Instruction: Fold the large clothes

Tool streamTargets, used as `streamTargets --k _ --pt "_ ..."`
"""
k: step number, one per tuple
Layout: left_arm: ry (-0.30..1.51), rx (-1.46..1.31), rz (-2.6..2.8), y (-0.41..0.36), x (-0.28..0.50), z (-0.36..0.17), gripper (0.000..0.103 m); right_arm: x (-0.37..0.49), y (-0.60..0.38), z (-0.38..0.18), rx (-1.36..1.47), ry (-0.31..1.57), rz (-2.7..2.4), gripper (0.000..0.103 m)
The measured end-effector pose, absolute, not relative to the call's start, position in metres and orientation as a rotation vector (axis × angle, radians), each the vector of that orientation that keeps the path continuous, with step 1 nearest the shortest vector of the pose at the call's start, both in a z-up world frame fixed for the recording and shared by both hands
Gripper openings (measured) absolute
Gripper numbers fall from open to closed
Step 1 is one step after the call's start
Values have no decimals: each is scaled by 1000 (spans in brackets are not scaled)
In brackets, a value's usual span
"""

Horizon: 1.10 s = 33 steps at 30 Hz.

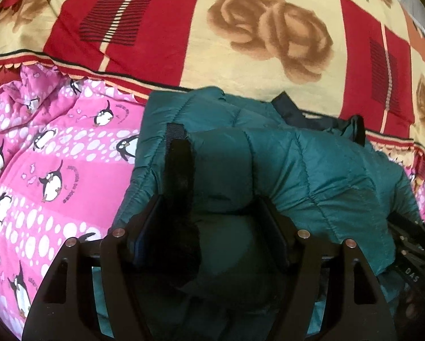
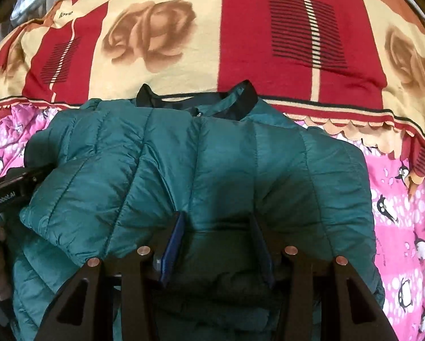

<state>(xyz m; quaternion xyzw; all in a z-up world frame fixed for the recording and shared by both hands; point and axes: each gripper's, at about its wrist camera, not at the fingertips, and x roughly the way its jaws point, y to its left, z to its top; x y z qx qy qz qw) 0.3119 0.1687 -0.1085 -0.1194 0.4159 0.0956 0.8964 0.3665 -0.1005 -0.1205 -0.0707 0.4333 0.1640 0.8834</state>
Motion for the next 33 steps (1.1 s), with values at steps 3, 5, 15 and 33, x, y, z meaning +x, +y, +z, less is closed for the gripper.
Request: streamTargets --k 3,5,15,33 --pt "851 -243 198 173 302 -98 68 362 -110 -108 -104 868 363 46" --pt "850 -236 199 178 293 -94 68 355 -120 -95 -66 843 373 46" --pt "801 -187 184 198 218 -70 68 294 -191 -66 33 756 373 47" --pt "809 -169 164 202 76 -80 69 96 -287 -82 -81 824 433 53"
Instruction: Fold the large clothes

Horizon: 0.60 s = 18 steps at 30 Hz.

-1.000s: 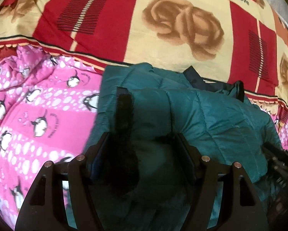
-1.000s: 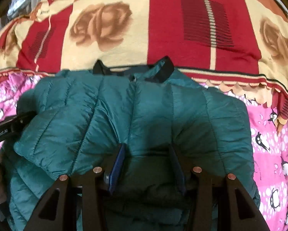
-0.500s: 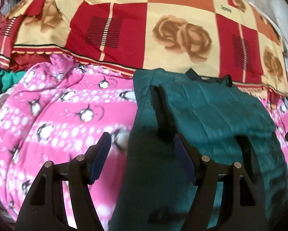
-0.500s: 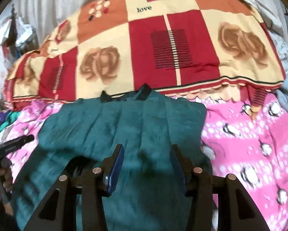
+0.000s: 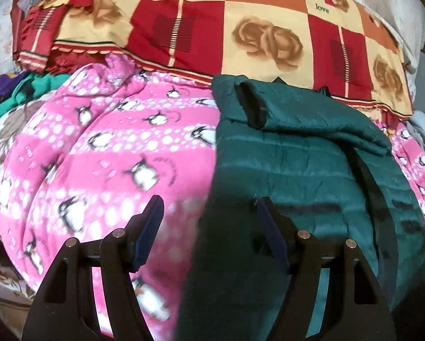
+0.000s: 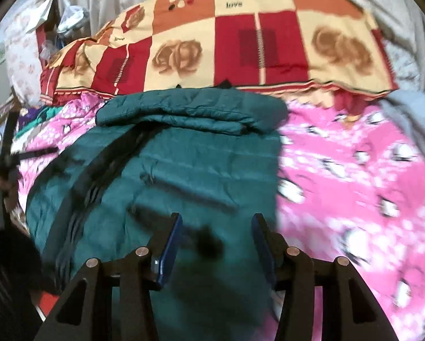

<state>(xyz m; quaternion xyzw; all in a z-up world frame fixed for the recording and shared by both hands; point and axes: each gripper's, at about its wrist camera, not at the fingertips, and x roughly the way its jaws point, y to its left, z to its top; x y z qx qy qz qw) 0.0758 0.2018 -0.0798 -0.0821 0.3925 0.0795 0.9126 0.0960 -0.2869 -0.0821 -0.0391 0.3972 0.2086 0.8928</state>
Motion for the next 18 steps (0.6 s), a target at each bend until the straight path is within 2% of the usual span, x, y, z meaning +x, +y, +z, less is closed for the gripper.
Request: streamTargets --k 5,8,18 --pt "877 -217 150 206 43 -104 69 61 -327 -98 65 856 360 57" --pt "856 -222 130 202 28 -105 69 51 -338 -116 183 903 376 59" --pt "843 -266 159 213 20 -109 69 47 -315 -142 195 967 496 59"
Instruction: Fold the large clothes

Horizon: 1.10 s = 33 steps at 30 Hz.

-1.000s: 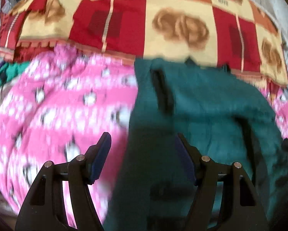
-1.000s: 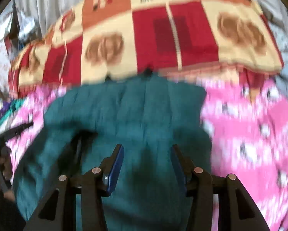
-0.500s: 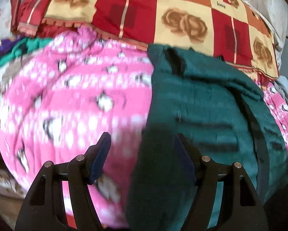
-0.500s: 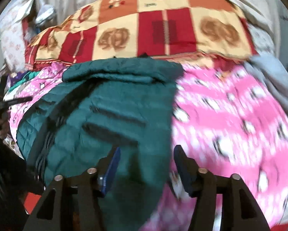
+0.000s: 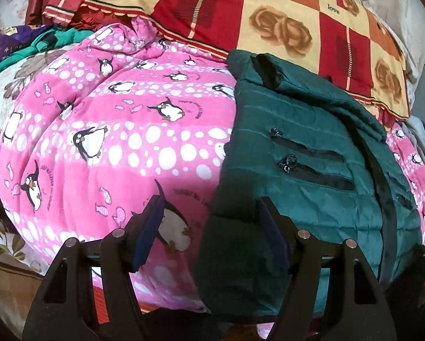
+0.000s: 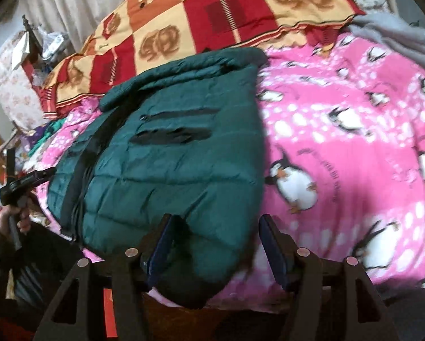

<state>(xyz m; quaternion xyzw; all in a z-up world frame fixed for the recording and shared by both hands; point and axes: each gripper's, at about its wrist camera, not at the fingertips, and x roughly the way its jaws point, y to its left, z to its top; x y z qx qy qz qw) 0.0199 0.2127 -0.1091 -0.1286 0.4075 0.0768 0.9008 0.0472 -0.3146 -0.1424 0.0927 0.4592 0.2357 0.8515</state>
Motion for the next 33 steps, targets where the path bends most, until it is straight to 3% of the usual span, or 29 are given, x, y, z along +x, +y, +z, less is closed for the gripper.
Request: streamTargets --k 6,14,17,27,30,33 --pt "783 -194 229 204 19 -102 69 48 -313 -145 210 947 496 59" --pt "909 -348 98 213 22 -128 69 48 -309 -148 214 948 540 59" --pt "907 -355 -21 198 18 -126 69 45 -309 -143 234 909 576 48" --pt "935 -376 -69 194 26 -134 71 50 -310 -153 314 959 627 48" --pt "908 -336 -120 184 21 -125 63 43 -312 -143 335 889 674 48" --pt "900 -338 -86 190 22 -125 63 44 -313 -146 346 896 660 48"
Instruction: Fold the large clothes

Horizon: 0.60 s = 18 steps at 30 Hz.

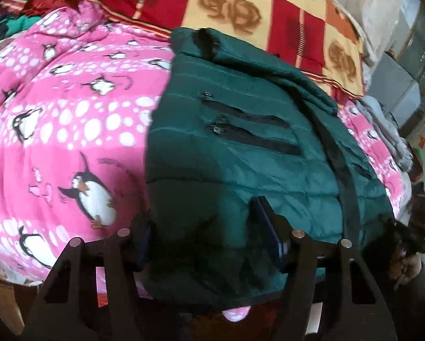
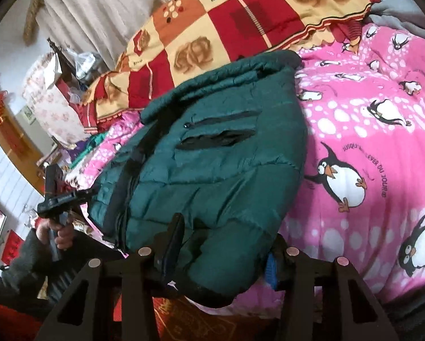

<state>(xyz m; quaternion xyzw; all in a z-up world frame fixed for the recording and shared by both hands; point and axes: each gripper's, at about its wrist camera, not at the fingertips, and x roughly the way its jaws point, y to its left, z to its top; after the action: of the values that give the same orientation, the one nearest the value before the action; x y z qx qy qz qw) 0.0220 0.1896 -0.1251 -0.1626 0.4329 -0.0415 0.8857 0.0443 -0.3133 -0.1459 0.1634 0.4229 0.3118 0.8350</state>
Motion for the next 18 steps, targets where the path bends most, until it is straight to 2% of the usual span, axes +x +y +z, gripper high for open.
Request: streamTargets --k 5,10,14,15,16,18 --pt "928 -397 -40 202 26 -136 66 48 -310 -152 325 923 634 48" --pt "947 -493 -224 200 25 -137 70 50 -304 -154 317 909 640 48" --pt "848 -524 -228 207 16 -121 59 51 -304 -155 319 907 640 48" --pt "840 -542 -199 211 16 -121 57 51 -304 -155 319 907 640 48" --pt "850 -589 -166 220 17 -126 50 50 -305 -155 319 906 641 48" --pt "883 -638 -187 221 18 -134 47 51 -305 -156 320 904 642 48"
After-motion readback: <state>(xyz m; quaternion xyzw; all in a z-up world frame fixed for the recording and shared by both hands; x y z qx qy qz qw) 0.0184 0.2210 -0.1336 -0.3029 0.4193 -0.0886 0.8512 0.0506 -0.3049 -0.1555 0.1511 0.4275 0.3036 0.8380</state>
